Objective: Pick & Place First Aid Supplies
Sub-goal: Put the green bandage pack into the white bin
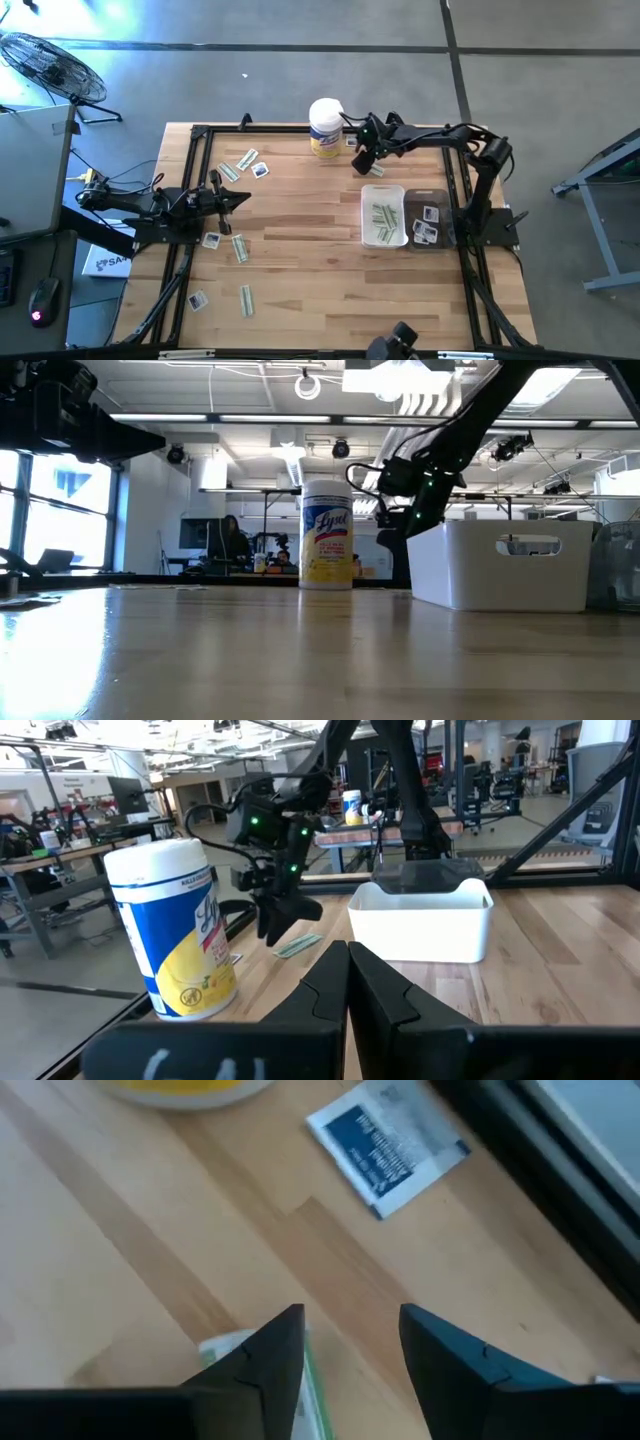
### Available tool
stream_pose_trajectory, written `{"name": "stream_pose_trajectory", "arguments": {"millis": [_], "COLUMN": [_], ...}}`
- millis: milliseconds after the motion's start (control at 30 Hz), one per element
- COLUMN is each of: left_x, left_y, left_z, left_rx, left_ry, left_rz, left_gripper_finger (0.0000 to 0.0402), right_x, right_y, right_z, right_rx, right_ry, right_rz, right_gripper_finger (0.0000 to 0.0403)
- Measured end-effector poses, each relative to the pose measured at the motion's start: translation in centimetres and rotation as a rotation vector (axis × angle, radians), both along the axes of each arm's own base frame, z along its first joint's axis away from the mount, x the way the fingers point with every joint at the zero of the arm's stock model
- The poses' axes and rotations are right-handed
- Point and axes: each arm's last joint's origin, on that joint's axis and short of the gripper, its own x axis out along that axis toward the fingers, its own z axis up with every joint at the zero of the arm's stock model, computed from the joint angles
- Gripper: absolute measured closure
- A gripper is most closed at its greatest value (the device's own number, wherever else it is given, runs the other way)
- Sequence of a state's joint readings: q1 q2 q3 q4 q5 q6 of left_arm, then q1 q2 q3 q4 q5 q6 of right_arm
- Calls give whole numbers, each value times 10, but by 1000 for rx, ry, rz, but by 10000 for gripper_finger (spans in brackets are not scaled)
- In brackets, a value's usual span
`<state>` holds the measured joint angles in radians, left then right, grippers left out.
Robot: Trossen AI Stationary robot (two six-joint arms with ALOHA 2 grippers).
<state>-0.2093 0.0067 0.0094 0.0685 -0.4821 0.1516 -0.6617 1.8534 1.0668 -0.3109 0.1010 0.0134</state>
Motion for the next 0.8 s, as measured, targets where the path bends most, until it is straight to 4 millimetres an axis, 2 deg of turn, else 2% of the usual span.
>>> {"name": "stream_pose_trajectory", "arguments": {"millis": [500, 800], "left_x": [0, 0], "left_y": [0, 0], "left_z": [0, 0], "left_rx": [0, 0], "left_ry": [0, 0], "left_rz": [0, 0], "left_gripper_finger": [401, 401], "right_x": [2, 1], "right_y": [5, 2], "right_z": [2, -9], "right_rx": [40, 55], "right_ry": [-28, 1], "right_rz": [100, 94], "right_gripper_finger": [258, 259]}}
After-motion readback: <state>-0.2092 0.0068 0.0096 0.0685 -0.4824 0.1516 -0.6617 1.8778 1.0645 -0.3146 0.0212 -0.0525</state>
